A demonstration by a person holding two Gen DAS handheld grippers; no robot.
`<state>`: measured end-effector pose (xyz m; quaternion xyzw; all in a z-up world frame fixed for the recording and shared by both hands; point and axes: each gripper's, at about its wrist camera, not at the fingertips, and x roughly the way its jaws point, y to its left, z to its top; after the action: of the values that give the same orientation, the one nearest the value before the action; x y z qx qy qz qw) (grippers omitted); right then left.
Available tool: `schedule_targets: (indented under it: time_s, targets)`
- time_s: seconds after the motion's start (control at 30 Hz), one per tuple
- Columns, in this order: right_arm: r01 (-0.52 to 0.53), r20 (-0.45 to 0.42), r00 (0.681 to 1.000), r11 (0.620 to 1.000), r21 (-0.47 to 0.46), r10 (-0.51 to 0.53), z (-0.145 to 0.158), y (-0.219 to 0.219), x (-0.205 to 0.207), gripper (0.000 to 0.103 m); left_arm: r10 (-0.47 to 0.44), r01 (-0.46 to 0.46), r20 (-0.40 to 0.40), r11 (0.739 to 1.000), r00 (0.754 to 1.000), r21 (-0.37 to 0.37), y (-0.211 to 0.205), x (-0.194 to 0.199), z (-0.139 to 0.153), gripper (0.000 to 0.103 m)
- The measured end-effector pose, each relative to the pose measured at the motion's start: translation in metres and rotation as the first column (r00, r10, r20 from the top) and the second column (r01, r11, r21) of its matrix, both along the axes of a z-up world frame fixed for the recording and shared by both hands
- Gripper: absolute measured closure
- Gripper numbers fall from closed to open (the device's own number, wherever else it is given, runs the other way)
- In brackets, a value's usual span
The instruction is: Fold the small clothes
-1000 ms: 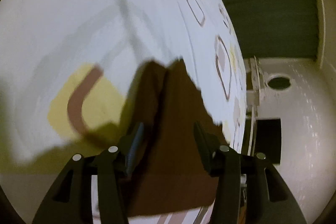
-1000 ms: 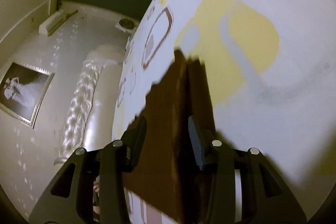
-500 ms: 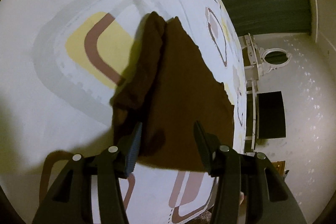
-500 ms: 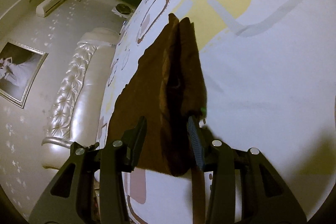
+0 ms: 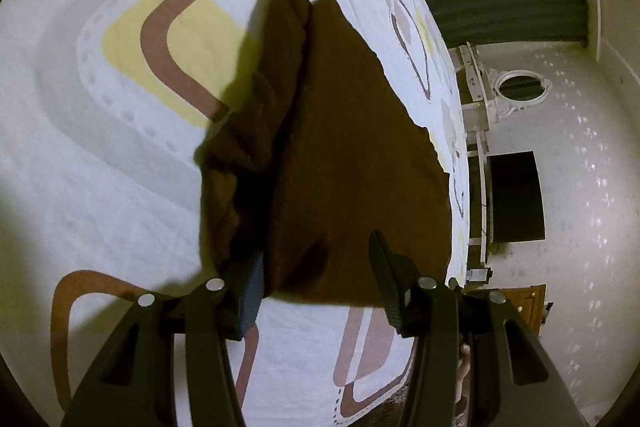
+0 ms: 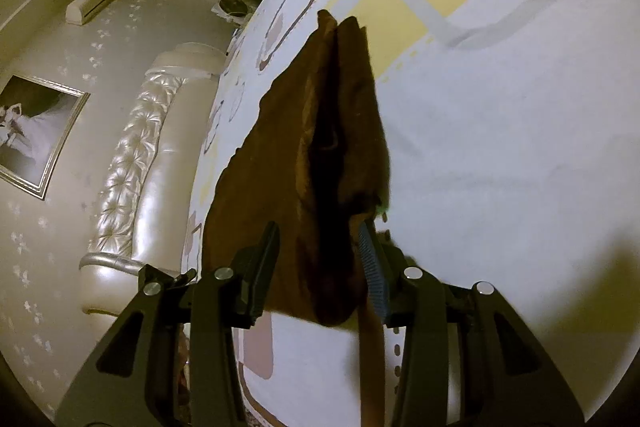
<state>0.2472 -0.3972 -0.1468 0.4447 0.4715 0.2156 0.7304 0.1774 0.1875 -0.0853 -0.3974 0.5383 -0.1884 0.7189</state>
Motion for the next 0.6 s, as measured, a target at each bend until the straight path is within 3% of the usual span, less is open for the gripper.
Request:
schedule_targets:
  time_s: [0.03,0.13,0.2,0.37,0.4,0.43,0.47,0.6]
  targets:
    - [-0.002,-0.002,1.0,1.0,0.004,0.002,0.0,0.001,0.0,0.062,-0.004,0.004,0.004,1.0,1.0,0.014,-0.001,0.0,0.001,0.058]
    - [-0.01,0.01,1.0,1.0,-0.009,0.011,0.004,0.004,0.0,0.062,-0.021,0.021,0.003,0.998,1.0,0.054,-0.005,0.0,0.002,0.084]
    - [-0.004,0.035,0.999,1.0,-0.026,0.005,0.012,0.005,-0.003,0.062,-0.019,0.018,0.015,0.998,1.0,0.063,-0.005,-0.002,0.003,0.091]
    - [-0.064,0.043,0.997,0.995,-0.073,0.067,0.014,0.02,-0.001,0.063,-0.015,0.013,0.033,0.997,0.999,0.071,-0.007,-0.004,0.004,0.093]
    - [-0.078,0.036,0.996,0.992,-0.098,0.082,0.012,0.024,0.001,0.07,-0.015,0.013,0.035,0.998,0.999,0.066,-0.007,-0.004,0.004,0.094]
    - [-0.091,0.034,0.995,0.99,-0.107,0.095,0.012,0.026,0.002,0.09,-0.015,0.012,0.04,0.998,0.999,0.064,-0.007,-0.005,0.004,0.094]
    - [-0.106,0.034,0.993,0.988,-0.114,0.11,0.012,0.029,0.004,0.097,-0.011,0.008,0.048,0.998,0.999,0.068,-0.008,-0.007,0.006,0.094]
    - [-0.117,0.079,0.989,0.986,-0.122,0.128,0.029,0.034,0.005,0.099,0.004,-0.01,0.082,0.997,0.997,0.074,-0.007,-0.019,0.014,0.095]
